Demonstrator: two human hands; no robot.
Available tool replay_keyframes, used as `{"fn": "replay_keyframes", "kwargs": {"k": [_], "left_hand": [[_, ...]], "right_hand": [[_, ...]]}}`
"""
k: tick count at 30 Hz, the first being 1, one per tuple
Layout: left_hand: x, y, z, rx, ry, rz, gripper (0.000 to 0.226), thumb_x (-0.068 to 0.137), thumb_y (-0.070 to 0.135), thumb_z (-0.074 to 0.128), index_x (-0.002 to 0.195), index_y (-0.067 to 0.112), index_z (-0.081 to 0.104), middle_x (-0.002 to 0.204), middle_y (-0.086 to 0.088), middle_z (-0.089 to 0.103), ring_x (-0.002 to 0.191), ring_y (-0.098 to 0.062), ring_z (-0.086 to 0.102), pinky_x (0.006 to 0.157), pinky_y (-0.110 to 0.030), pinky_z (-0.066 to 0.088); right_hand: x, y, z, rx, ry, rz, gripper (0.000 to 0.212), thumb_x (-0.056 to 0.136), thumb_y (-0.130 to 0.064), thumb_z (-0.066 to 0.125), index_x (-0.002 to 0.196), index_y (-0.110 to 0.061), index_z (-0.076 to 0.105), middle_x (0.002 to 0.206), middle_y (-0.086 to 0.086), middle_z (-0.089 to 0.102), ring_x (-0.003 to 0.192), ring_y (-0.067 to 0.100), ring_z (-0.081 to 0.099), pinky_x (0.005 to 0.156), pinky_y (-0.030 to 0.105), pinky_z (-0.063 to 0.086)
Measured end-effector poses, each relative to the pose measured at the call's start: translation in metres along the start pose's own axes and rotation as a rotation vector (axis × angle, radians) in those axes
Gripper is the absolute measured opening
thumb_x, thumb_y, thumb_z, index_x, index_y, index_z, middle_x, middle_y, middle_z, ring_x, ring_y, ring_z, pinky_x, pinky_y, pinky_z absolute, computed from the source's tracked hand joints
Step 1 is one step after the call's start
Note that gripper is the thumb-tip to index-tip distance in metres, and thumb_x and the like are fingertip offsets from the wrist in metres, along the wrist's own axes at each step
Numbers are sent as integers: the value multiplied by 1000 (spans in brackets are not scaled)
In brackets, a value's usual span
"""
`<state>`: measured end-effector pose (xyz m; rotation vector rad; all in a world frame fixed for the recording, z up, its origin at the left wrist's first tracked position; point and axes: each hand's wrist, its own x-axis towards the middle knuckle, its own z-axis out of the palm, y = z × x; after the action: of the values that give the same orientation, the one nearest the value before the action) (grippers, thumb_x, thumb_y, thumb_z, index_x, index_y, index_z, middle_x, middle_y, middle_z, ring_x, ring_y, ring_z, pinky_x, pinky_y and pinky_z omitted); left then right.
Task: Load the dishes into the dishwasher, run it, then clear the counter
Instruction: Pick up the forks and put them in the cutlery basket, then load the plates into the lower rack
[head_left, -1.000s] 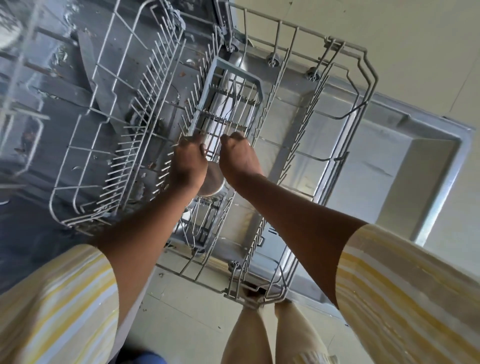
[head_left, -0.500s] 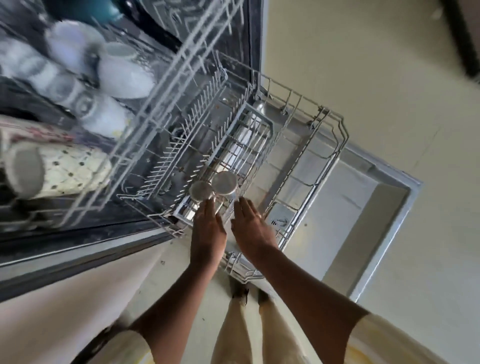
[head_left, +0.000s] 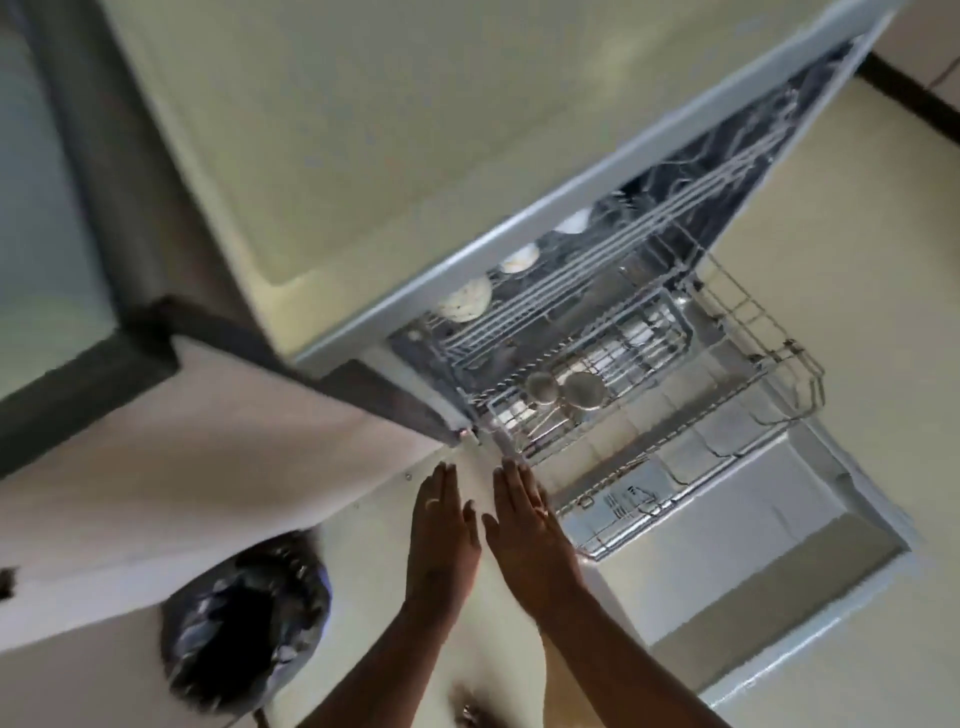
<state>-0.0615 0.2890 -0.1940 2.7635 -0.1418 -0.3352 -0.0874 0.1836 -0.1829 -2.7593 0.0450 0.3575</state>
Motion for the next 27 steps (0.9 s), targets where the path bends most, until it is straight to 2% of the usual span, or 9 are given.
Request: {"fn": "replay_keyframes", "kwargs": {"k": [3,7,10,13,17,20,22,24,27], "left_hand": [[-28,-20,-26,-57,-2,-146,53,95,16,48,142,1,29,148,-19,32,138,-29,31,114,-31,20],[-76,-55,-60,-70,98,-196,50,89,5,55,134,-7,39,137,-27,44,129,-38,43,108,-45,33],[-114,-82,-98,-122,130,-274,53,98,18,37,146,2,19,153,-15,20,142,-21,20,116,-26,13],[-151,-112,-136,-21,229,-258,61,77,28,72,127,1,50,128,-20,55,120,-21,55,97,-23,42],[-196,-152,-197,21,260,-251,45,98,27,34,108,0,68,113,-13,67,105,-19,65,109,-15,17],[-222,-196,-233,31,376,-360,54,101,29,22,146,1,16,155,-14,16,143,-19,15,115,-23,-5],[-236,-217,-259,-17,412,-389,54,101,30,20,149,9,7,157,-6,5,145,-16,4,116,-25,-4],[-245,-236,-287,-54,505,-452,54,101,31,25,149,12,7,157,-3,5,145,-16,3,115,-24,-1],[-253,-268,-327,4,595,-506,54,101,32,23,149,13,6,157,-2,4,144,-16,2,116,-24,-1]], "right_hand": [[-14,-46,-4,-104,15,-161,55,84,-30,66,130,-4,53,138,14,48,127,26,47,102,33,43],[-40,-104,-15,-151,44,-285,53,68,-27,81,114,-5,66,123,12,62,113,24,60,88,32,53],[-64,-153,-27,-351,6,-482,53,82,-18,67,130,-2,51,142,17,40,131,32,41,105,39,40],[-86,-202,-38,-387,49,-631,42,80,-19,67,117,0,62,131,18,53,120,32,53,97,40,47],[-107,-271,-56,-369,124,-693,63,98,-8,-5,121,17,48,109,7,69,106,19,62,81,31,55],[-116,-326,-75,-396,193,-840,55,98,-11,18,142,4,-10,137,17,46,124,27,50,114,28,19],[-119,-358,-90,-380,124,-871,67,90,-24,55,141,5,23,144,22,33,130,32,43,113,32,20],[-121,-387,-103,-333,111,-898,66,55,-32,87,111,-4,67,118,14,64,107,24,64,89,29,50],[-117,-428,-112,-340,134,-959,62,42,-34,91,96,-9,74,102,6,72,93,18,69,76,26,54]]}}
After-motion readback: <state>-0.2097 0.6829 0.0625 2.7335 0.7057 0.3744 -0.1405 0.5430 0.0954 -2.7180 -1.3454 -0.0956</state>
